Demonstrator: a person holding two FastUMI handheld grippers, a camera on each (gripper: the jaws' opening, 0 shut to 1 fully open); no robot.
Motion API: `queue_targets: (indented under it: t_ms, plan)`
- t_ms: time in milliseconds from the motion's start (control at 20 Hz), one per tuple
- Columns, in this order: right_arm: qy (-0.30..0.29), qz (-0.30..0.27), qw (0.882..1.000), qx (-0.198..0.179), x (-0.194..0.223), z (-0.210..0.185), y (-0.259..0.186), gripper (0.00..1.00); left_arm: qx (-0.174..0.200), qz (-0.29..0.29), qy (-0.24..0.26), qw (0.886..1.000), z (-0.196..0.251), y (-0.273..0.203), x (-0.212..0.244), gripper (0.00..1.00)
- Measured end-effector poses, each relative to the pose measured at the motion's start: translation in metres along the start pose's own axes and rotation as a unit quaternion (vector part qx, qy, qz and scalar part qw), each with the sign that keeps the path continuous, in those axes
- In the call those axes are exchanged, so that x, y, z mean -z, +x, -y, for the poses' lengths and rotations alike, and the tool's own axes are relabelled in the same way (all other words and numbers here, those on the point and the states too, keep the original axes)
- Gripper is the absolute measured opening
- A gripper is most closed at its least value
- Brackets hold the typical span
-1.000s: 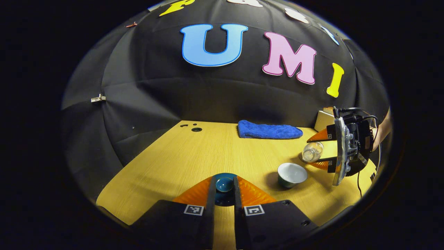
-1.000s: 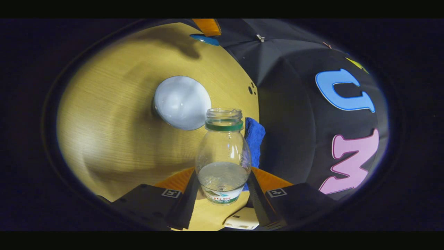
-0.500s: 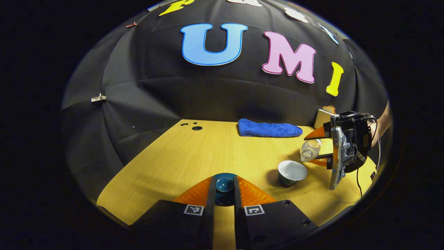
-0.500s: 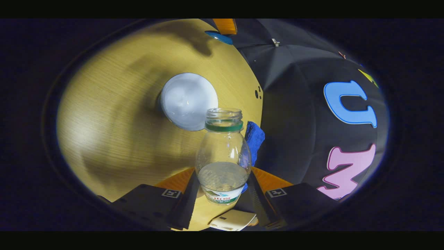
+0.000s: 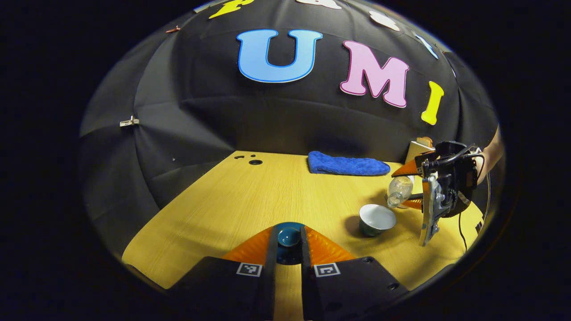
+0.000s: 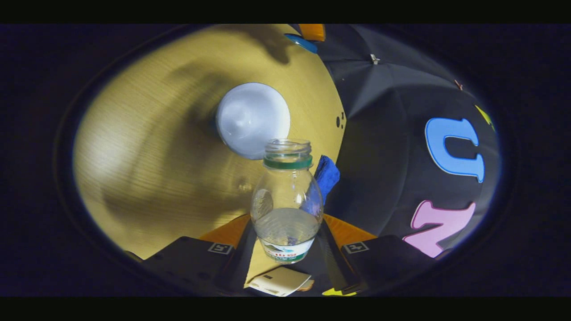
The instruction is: Open the teacup lid with one hand, grasp the water bottle and pour water into the teacup with the other hand; after pouring, place the water bottle on the coaster and then close the teacup lid.
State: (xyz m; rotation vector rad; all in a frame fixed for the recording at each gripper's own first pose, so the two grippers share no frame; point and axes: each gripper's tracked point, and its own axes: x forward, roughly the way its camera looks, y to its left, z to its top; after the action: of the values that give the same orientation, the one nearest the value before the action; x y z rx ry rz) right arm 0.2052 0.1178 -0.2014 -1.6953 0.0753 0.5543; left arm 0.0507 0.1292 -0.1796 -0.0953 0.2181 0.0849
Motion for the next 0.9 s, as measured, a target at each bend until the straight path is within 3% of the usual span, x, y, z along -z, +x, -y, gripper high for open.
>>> queue_targets:
  t_ms: [200, 250, 300, 400, 450, 750, 850, 900]
  plan:
    - [-0.015, -0.003, 1.000, 0.003, -0.0017, 0.0029, 0.0005, 0.74, 0.001, 0.001, 0.002, 1.000, -0.0008, -0.0017, -0.0016, 0.28]
    - [-0.022, -0.003, 1.000, 0.001, -0.0016, 0.0046, 0.0006, 0.70, 0.002, 0.002, 0.005, 1.000, -0.0013, -0.0018, -0.0016, 0.28]
    - [-0.030, -0.004, 1.000, 0.001, -0.0015, 0.0056, 0.0005, 0.74, 0.001, 0.002, 0.007, 1.000, -0.0025, -0.0022, -0.0012, 0.24]
    - [-0.046, -0.003, 0.999, -0.001, -0.0042, 0.0081, 0.0030, 0.70, 0.003, 0.004, 0.007, 1.000, -0.0011, -0.0022, -0.0018, 0.29]
    - [-0.050, -0.004, 0.999, -0.001, -0.0036, 0.0063, 0.0039, 0.74, 0.004, 0.004, 0.006, 1.000, -0.0007, -0.0016, -0.0025, 0.29]
    - [-0.078, -0.007, 0.997, -0.004, -0.0036, 0.0071, 0.0066, 0.74, 0.012, 0.004, 0.007, 1.000, 0.0003, -0.0069, -0.0010, 0.25]
    - [-0.083, -0.008, 0.996, -0.004, -0.0033, 0.0069, 0.0061, 0.74, 0.013, 0.004, 0.010, 1.000, 0.0014, -0.0090, -0.0009, 0.29]
    - [-0.086, -0.010, 0.996, -0.004, -0.0032, 0.0070, 0.0054, 0.70, 0.013, 0.003, 0.010, 1.000, 0.0018, -0.0085, 0.0013, 0.29]
